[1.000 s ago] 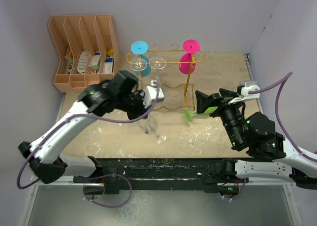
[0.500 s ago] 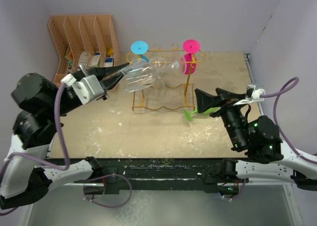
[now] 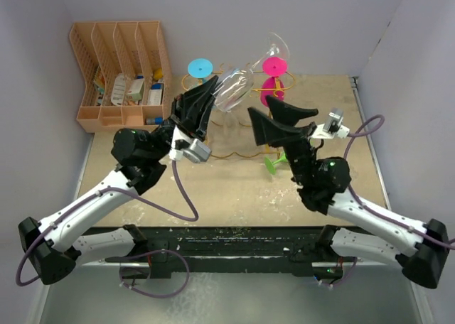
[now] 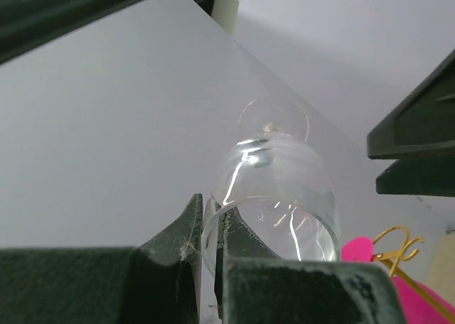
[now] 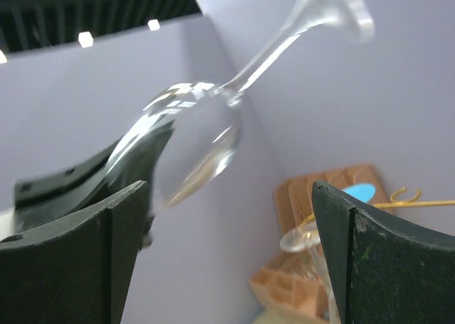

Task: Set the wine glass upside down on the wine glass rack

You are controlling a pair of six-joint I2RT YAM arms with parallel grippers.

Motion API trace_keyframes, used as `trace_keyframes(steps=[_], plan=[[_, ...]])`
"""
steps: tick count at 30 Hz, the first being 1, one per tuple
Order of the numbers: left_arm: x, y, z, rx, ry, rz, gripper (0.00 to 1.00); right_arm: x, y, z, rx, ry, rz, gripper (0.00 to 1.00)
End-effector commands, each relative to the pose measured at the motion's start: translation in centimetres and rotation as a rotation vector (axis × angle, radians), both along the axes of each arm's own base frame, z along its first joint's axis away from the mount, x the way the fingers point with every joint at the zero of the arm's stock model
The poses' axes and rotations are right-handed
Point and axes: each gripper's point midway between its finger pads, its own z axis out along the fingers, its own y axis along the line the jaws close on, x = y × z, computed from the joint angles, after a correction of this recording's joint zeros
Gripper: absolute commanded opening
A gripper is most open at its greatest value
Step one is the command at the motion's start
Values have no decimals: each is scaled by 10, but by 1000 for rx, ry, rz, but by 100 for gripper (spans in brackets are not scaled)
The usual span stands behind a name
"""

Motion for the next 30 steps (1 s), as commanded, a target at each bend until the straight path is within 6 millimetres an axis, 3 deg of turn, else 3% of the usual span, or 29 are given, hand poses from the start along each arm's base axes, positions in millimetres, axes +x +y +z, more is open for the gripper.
trace_keyframes(steps=[1,3,7,10,13,16,19,24,30], plan=[[-49,44,49,-181,-400,108,0,-23,-34,34,452,-273,311,93],[-54,39,34,-149,-445,100,0,-16,-38,36,541,-317,361,87],[-52,30,10,-100,-454,99,0,-12,-18,47,508,-363,421,81],[-48,28,2,-85,-448,108,0,-13,-19,55,503,-390,422,80],[-48,30,-3,-75,-450,122,0,-16,-27,56,492,-405,413,72],[-51,34,-1,-82,-462,135,0,-13,-44,49,481,-381,358,74],[-53,38,-1,-83,-470,148,0,-13,-49,42,478,-353,370,78],[-52,33,-15,-46,-484,150,0,-20,-44,52,491,-381,447,77],[-57,22,-27,2,-541,127,0,-15,-31,64,482,-389,492,74]])
